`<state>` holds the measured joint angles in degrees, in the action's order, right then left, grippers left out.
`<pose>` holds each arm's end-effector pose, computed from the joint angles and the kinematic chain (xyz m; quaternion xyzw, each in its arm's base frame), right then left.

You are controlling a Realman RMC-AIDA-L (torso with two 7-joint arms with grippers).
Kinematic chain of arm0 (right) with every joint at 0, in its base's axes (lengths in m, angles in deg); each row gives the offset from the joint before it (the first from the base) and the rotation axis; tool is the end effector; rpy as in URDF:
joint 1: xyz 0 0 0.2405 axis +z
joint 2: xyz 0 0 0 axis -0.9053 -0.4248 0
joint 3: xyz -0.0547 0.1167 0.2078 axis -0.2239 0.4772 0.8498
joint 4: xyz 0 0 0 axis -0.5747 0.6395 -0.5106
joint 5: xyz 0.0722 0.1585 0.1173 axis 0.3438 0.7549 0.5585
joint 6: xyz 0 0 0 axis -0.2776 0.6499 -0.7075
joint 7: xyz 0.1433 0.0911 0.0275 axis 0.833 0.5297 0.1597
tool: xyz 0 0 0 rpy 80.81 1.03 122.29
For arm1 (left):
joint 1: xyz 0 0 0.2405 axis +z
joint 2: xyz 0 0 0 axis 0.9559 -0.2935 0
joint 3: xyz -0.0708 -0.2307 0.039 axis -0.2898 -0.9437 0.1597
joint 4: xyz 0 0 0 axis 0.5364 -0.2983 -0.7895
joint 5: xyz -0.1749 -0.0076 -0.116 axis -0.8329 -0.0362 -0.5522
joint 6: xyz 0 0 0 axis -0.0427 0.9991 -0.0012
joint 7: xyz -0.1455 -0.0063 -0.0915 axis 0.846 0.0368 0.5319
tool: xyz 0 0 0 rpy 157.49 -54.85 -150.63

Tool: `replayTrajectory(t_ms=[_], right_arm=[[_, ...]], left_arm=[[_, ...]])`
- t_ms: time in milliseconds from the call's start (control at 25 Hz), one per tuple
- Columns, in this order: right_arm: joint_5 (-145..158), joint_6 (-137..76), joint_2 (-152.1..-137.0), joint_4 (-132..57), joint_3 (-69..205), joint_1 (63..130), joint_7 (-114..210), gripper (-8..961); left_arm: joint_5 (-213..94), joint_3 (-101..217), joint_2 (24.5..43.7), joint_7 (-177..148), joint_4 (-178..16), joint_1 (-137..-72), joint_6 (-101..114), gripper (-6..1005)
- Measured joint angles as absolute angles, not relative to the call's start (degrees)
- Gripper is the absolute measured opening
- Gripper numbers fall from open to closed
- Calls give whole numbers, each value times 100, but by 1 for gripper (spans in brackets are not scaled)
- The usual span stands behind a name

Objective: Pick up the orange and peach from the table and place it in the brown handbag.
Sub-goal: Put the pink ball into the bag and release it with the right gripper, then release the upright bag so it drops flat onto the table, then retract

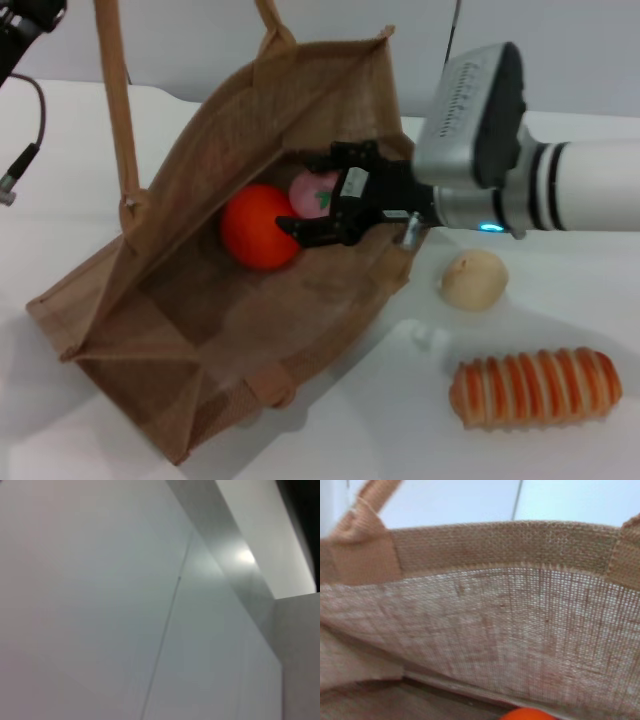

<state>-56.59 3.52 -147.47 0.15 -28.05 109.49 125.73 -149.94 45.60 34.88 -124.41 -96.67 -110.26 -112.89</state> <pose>0.1128 0.4011 -0.1188 -0.9753 0.0242 0.1298 0.1773 -0.2011 0.3465 0.1006 -0.6995 -0.1437 -0.6518 0.2554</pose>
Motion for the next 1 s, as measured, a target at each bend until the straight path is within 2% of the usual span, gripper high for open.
replayTrajectory(t_ms=[120, 480, 1000], right_arm=[[-5673, 941, -14708, -1, -2300, 10770, 12544, 858], [-5709, 2782, -14512, -322, -341, 10341, 12236, 859], [-5670, 5344, -14483, -1545, 2846, 9974, 10376, 859]], left_arm=[[-15001, 4538, 3487, -12446, -9669, -10989, -11185, 169], [-15001, 4537, 3491, -12457, -9670, -10966, -10771, 183], [-14924, 4594, 3531, -12460, -9633, -10971, -9708, 202]])
